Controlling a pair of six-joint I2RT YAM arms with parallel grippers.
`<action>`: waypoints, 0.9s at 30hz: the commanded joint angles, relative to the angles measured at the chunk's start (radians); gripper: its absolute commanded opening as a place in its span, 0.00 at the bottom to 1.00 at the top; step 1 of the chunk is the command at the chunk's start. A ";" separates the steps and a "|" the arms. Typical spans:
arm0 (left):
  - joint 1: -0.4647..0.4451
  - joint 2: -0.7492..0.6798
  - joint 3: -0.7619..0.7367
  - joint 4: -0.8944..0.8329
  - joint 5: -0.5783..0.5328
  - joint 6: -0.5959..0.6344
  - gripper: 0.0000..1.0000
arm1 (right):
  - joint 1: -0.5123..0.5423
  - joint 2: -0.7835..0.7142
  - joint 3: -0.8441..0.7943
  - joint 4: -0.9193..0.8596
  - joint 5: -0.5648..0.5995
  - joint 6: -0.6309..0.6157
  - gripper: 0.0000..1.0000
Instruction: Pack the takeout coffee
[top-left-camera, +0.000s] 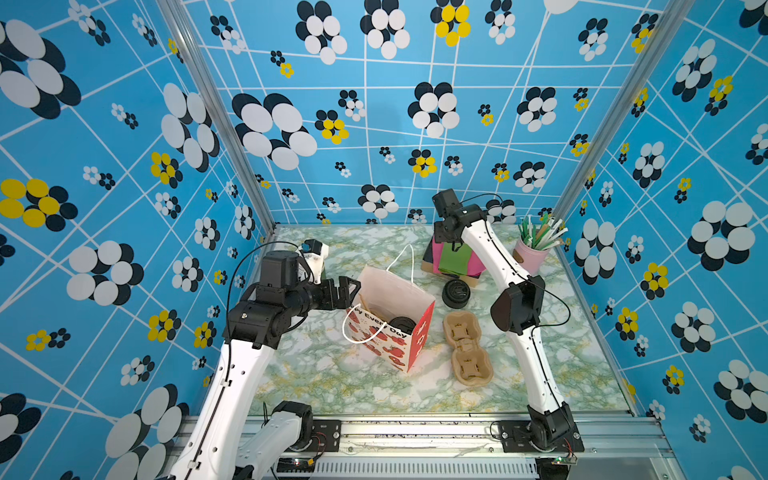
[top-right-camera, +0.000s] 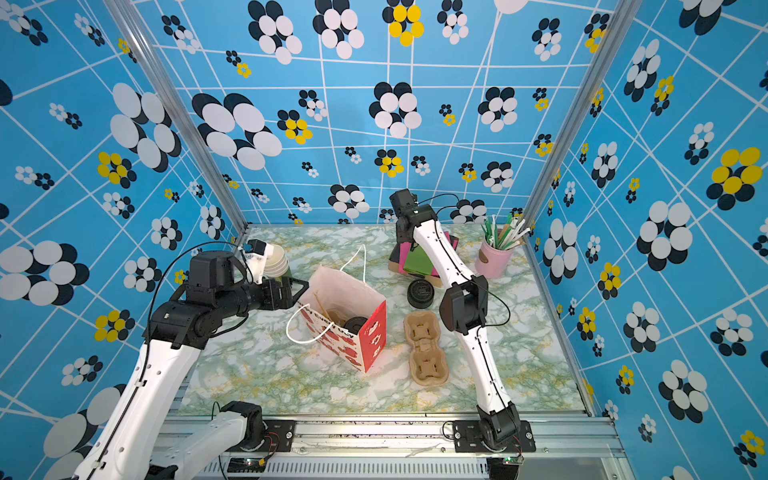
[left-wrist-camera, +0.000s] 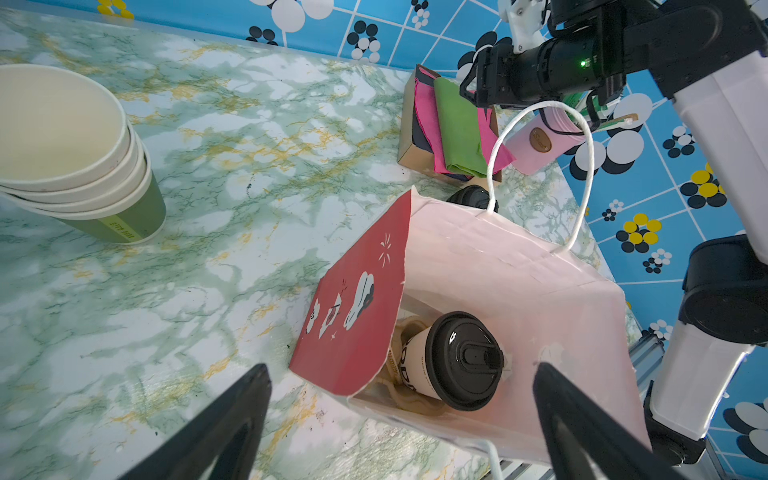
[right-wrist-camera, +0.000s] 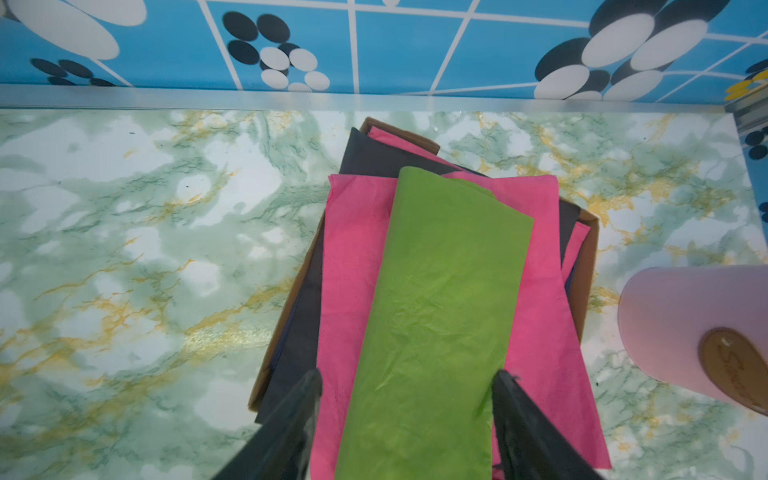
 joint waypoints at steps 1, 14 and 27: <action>0.013 -0.014 -0.011 -0.012 -0.011 0.014 0.99 | -0.002 0.054 0.017 0.035 0.038 0.040 0.64; 0.022 -0.012 -0.010 -0.020 -0.010 0.022 0.99 | -0.001 0.166 0.045 0.053 0.088 0.029 0.54; 0.028 -0.016 -0.012 -0.020 -0.005 0.022 0.99 | -0.003 0.148 0.045 0.045 0.101 -0.003 0.19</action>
